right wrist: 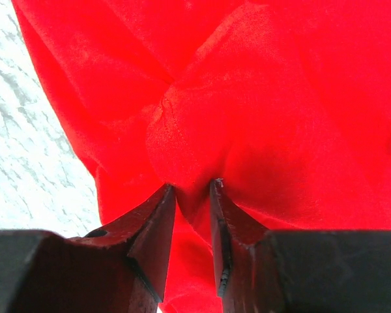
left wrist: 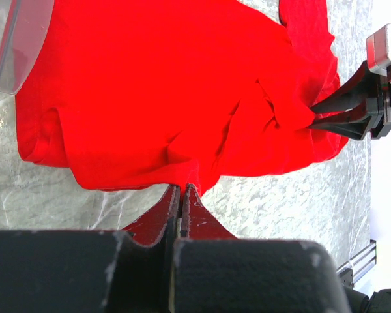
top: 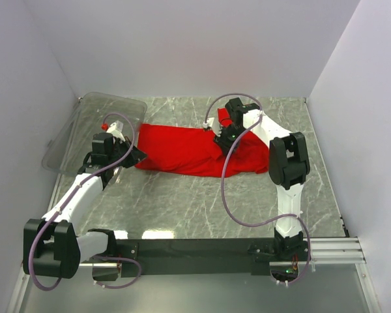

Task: Fold and stack the t-shirts
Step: Flatten the tshirt out

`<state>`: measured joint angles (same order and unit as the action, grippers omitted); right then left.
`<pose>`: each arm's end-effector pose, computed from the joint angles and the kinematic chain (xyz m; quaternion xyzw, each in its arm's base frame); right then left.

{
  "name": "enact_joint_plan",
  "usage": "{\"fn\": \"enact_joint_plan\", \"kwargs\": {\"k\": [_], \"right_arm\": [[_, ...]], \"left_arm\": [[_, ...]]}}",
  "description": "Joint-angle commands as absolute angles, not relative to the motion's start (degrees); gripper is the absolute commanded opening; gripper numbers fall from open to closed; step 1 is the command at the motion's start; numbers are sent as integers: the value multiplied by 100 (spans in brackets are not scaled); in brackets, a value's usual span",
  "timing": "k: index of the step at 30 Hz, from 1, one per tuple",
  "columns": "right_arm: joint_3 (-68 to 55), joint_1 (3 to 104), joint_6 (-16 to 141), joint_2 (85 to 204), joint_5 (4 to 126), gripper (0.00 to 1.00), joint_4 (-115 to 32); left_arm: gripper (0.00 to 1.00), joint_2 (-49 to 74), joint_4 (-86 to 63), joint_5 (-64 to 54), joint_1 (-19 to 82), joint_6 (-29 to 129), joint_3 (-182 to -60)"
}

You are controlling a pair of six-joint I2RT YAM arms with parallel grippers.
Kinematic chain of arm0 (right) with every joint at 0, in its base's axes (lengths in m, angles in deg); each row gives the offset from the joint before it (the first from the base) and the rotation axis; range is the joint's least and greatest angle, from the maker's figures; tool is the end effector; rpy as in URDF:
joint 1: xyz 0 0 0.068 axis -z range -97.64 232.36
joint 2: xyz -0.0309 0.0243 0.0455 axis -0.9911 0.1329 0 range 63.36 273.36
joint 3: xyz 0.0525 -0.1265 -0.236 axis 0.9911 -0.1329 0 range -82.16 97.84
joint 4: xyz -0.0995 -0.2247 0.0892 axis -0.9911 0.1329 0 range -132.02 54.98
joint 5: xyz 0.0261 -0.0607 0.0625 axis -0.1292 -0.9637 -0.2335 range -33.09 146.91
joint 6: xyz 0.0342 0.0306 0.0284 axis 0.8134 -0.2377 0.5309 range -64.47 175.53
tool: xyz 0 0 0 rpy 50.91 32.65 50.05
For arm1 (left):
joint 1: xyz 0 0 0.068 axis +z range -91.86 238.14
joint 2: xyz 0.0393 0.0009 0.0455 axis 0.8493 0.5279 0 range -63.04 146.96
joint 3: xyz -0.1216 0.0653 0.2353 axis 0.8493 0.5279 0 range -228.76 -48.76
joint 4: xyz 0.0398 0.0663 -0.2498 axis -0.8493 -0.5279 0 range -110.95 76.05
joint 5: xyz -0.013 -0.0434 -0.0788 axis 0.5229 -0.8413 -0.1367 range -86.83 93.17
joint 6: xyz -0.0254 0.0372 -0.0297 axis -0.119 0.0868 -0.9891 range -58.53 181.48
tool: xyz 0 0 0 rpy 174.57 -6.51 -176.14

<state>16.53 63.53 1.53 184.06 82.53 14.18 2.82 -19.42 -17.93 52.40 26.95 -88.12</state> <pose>0.3984 0.1520 0.2005 -0.5942 0.7670 0.1800 0.1621 0.2465 -0.0377 0.2420 -0.1277 0.8548 -0.3144 0.3926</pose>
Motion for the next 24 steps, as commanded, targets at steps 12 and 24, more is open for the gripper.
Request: {"fn": "enact_joint_plan", "kwargs": {"k": [12,24], "right_arm": [[2102,6347,227,18377,8415,15,1573],[2787,6496,271,18210,8556,0,1800]], "left_arm": [[1,261,-1878,-1819,5242,2790,-8911],[1,305,-1869,-1828,5242,2790,-8919]]}}
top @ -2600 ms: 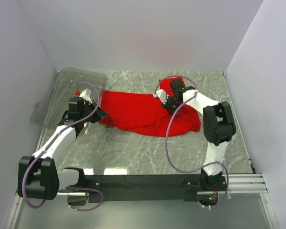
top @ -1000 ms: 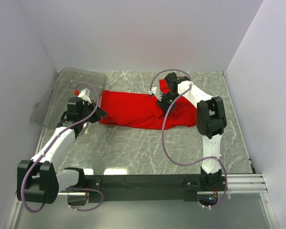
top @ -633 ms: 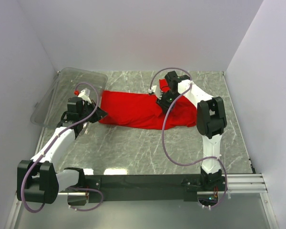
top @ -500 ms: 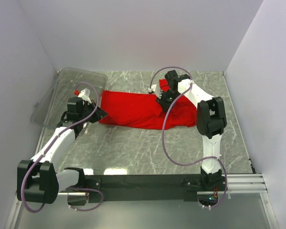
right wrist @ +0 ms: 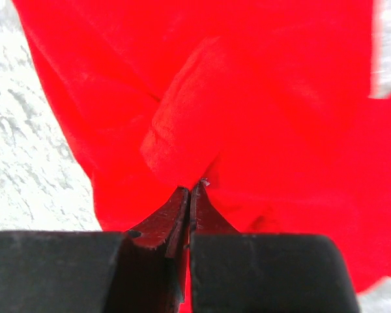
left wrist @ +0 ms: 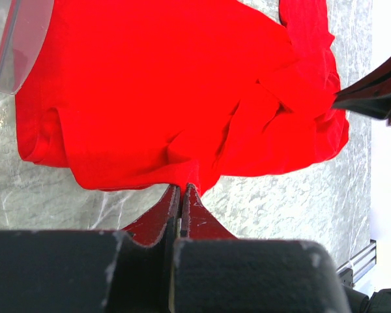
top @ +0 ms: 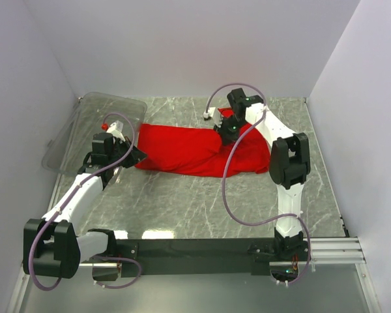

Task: Fold and stack the t-shirts
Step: Flatten the tshirt out

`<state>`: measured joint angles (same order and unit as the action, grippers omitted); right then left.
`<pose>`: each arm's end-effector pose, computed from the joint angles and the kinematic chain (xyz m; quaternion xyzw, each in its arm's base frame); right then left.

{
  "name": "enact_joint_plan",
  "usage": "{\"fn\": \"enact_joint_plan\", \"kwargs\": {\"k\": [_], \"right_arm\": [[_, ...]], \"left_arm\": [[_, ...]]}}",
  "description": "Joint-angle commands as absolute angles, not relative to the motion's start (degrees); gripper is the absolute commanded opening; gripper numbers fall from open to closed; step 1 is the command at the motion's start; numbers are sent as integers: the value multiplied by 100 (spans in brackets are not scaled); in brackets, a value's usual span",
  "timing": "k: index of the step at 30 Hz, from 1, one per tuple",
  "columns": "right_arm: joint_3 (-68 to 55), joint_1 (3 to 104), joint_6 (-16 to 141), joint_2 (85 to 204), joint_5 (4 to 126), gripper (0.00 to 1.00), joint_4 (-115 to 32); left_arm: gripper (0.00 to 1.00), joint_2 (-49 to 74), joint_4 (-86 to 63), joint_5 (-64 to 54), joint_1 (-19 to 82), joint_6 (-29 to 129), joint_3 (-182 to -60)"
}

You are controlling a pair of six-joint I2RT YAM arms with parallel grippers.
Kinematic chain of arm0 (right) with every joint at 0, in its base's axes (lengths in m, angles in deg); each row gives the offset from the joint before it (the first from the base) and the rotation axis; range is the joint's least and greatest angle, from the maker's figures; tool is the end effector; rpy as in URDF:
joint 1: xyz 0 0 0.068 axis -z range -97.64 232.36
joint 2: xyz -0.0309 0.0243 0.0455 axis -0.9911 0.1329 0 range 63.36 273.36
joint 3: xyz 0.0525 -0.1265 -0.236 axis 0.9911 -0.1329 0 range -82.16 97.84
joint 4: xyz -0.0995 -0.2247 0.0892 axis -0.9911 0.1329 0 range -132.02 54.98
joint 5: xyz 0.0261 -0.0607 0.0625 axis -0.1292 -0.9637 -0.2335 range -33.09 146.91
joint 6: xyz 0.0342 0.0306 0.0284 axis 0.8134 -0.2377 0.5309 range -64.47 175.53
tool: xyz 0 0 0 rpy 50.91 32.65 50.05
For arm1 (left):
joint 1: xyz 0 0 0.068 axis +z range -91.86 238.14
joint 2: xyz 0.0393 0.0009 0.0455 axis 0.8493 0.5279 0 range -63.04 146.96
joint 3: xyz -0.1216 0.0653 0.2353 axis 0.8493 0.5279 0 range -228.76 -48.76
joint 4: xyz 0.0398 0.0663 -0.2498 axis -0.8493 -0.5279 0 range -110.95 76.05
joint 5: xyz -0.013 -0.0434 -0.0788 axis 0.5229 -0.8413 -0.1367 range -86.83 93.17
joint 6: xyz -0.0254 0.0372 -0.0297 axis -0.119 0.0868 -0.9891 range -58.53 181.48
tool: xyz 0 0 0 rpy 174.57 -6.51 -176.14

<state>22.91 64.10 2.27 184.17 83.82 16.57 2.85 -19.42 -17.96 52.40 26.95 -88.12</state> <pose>0.4089 0.1518 0.2298 -0.5888 0.7633 0.1800 0.1958 0.2466 -0.0377 0.2418 -0.1276 0.8549 -0.3145 0.3922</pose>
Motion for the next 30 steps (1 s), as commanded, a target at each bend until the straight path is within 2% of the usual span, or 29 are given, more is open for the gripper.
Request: {"fn": "enact_joint_plan", "kwargs": {"k": [1,6,11,16,21,22,24,26,30], "right_arm": [[2962,6513,236,18227,8565,0,1905],[3297,6505,104,18420,8600,4,2240],[3368,6496,138,18570,8644,0,2232],[3104,6505,1060,18430,7495,0,372],[3402,6479,2351,18631,5499,1,-1693],[3577,6461,2380,18701,5358,15,-1775],[3823,6400,2380,18903,5338,54,-1576],[4018,6391,2459,18939,5549,64,-1364],[3422,6443,2390,18484,6023,70,-1084]], "left_arm": [[1,314,-1843,-1836,5242,2790,-8902],[1,323,-1808,-1845,5242,2764,-8875],[1,305,-1825,-1828,5242,2772,-8902],[1,340,-1887,-1845,5242,2808,-8928],[1,358,-1931,-1828,5242,2825,-8990],[1,349,-1931,-1828,5242,2825,-8998],[1,332,-1913,-1801,5242,2808,-8990],[1,323,-1887,-1793,5242,2781,-8955],[1,288,-1861,-1784,5242,2755,-8902]]}}
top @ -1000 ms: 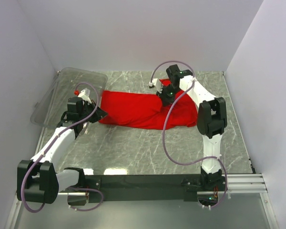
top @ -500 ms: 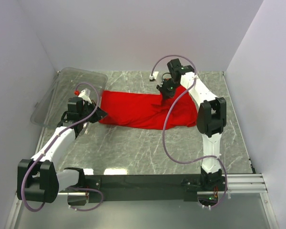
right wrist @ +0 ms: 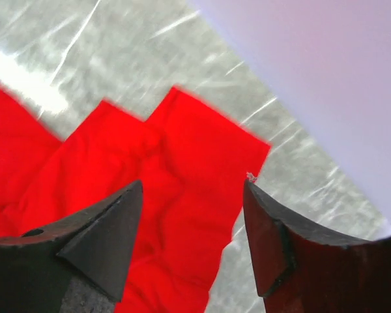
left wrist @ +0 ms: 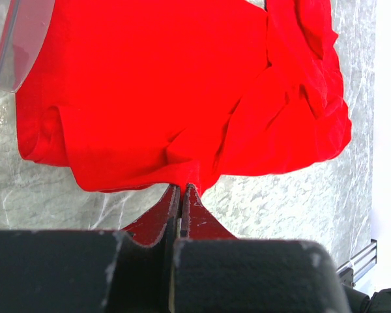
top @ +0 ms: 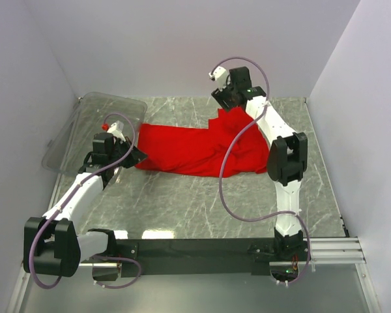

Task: Fold and stack the t-shirts
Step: Flatten the tshirt out

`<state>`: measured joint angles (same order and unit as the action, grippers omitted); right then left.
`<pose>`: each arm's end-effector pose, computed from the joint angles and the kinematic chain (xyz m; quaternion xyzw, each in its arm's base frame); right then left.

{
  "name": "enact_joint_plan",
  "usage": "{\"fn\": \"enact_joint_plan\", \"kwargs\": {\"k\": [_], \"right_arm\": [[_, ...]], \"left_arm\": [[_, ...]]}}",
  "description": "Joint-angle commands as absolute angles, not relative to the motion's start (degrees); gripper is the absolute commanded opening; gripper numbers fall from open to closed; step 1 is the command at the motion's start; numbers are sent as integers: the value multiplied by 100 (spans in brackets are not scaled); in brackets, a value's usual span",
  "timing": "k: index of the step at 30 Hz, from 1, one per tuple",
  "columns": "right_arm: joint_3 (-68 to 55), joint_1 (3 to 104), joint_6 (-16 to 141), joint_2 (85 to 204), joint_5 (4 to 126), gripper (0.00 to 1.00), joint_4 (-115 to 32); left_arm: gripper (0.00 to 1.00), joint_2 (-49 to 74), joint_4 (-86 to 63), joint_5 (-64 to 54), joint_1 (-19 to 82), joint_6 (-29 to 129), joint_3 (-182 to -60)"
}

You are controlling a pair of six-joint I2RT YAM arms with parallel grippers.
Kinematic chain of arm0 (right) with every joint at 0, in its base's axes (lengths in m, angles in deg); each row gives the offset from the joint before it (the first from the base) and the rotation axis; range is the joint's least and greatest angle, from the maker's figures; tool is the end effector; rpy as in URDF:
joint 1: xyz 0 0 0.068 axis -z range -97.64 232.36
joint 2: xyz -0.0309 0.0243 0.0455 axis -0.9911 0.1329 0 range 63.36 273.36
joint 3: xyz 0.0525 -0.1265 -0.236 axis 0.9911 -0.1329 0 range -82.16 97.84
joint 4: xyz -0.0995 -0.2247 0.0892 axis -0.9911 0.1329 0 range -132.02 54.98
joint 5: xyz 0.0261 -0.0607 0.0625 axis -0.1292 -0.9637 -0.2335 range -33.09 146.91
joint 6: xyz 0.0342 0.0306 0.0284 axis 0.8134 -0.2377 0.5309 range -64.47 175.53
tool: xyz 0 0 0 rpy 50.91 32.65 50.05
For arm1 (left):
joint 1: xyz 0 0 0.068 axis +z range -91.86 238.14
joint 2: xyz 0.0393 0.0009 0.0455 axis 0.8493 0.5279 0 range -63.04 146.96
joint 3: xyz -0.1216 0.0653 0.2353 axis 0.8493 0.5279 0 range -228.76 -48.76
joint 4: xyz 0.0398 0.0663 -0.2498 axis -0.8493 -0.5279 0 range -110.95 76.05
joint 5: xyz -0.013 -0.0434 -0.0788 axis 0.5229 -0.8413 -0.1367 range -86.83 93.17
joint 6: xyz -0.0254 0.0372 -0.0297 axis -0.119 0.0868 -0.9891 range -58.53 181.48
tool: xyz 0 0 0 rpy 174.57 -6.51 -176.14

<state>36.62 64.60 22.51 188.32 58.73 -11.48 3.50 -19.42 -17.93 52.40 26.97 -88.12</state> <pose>0.4846 0.1563 0.2977 -0.3897 0.8043 -0.0454 0.4462 0.2480 -0.0379 0.2392 -0.1292 0.8574 -0.3130 0.3876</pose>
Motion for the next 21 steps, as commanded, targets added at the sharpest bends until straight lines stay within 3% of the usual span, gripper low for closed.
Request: {"fn": "enact_joint_plan", "kwargs": {"k": [1,8,10,16,21], "right_arm": [[3168,6530,2284,18387,6416,70,-925],[2743,7417,1905,18244,7931,67,463],[2691,7541,1967,18376,7897,64,658],[2410,7647,2292,18447,7791,64,342],[2778,7656,2283,18929,8054,64,623]], "left_arm": [[1,288,-1869,-1775,5242,2764,-8893],[1,270,-1992,-1661,5242,2851,-8911],[1,244,-2080,-1538,5242,2843,-8937],[0,-379,-2967,298,5295,2729,-9165],[1,-837,-3214,484,5514,2676,-9016]]}}
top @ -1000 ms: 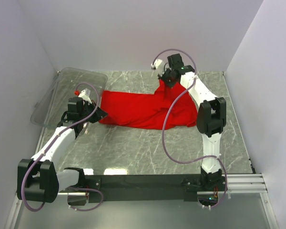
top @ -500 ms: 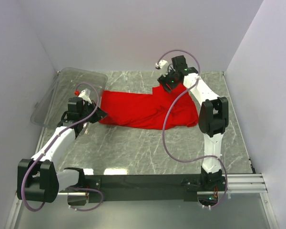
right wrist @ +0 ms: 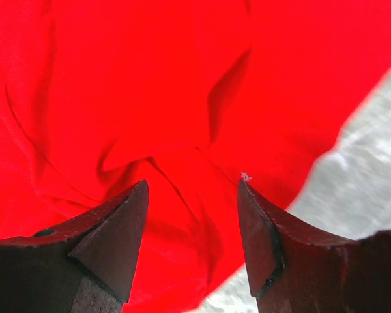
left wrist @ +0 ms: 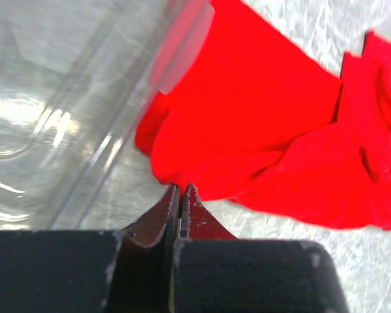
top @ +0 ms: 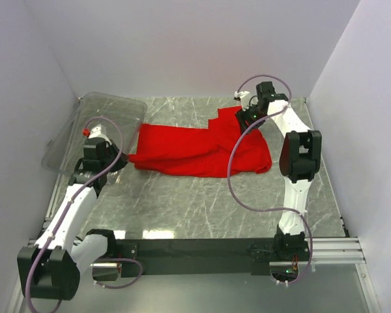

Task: Fold and stack the t-shirts
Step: Flatten the tshirt out

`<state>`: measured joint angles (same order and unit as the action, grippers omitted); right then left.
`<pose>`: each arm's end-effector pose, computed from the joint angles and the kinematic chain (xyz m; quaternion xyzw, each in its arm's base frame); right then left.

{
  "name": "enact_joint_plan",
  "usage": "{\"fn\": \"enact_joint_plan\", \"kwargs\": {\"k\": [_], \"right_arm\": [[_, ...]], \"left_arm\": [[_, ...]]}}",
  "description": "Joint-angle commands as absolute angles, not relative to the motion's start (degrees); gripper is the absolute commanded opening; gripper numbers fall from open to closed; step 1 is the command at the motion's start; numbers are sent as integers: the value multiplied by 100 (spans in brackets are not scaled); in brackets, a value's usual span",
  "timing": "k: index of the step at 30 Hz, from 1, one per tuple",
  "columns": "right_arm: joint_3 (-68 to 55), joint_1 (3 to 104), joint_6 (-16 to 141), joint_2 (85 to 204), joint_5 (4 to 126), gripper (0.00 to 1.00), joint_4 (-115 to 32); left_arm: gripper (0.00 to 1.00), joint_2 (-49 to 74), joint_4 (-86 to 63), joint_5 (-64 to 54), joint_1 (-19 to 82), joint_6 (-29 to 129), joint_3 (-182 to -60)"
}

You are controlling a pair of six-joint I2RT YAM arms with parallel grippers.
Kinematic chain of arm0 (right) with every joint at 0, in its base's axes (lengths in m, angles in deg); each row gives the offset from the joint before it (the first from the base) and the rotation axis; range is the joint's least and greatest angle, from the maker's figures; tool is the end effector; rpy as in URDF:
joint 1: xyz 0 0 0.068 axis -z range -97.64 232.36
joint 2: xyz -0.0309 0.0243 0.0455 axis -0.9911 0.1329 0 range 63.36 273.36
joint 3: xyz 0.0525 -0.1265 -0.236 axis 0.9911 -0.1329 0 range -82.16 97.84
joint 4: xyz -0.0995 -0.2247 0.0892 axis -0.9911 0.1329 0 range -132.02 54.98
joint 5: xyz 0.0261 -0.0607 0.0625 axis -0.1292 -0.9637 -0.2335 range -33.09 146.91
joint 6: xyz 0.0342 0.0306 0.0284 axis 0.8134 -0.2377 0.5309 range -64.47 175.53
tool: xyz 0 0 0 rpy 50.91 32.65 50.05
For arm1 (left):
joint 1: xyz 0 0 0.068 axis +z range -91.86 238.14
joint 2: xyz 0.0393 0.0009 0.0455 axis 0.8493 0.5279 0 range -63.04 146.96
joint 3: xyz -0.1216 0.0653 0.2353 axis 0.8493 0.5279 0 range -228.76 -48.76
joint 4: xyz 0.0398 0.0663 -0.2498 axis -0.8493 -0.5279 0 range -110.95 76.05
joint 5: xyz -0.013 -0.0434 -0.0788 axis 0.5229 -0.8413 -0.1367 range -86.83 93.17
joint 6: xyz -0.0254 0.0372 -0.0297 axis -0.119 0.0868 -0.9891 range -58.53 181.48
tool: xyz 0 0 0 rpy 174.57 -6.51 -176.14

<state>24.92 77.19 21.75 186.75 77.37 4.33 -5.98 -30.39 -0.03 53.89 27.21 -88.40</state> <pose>0.4636 0.0543 0.2274 -0.3584 0.8875 0.1098 0.2680 0.2184 -0.0183 0.2579 -0.2157 0.8554 -0.1783 0.4359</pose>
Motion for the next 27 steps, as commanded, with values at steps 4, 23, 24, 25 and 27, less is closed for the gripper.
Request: {"fn": "enact_joint_plan", "kwargs": {"k": [4,23,24,25,27], "right_arm": [[3349,7551,2468,19360,8152,64,851],[3674,7516,2802,20010,8011,37,1036],[3867,7524,2784,20020,8072,32,1228],[3903,7533,2749,20012,8107,23,1264],[3599,7568,2723,19653,8116,13,960]], "left_arm": [[1,-802,-3056,160,5532,2579,-8876],[1,-521,-2748,-290,5541,2597,-8902],[1,-512,-2766,-298,5541,2605,-8954],[1,-512,-2792,-281,5541,2640,-8972],[1,-530,-2854,-255,5541,2667,-9033]]}}
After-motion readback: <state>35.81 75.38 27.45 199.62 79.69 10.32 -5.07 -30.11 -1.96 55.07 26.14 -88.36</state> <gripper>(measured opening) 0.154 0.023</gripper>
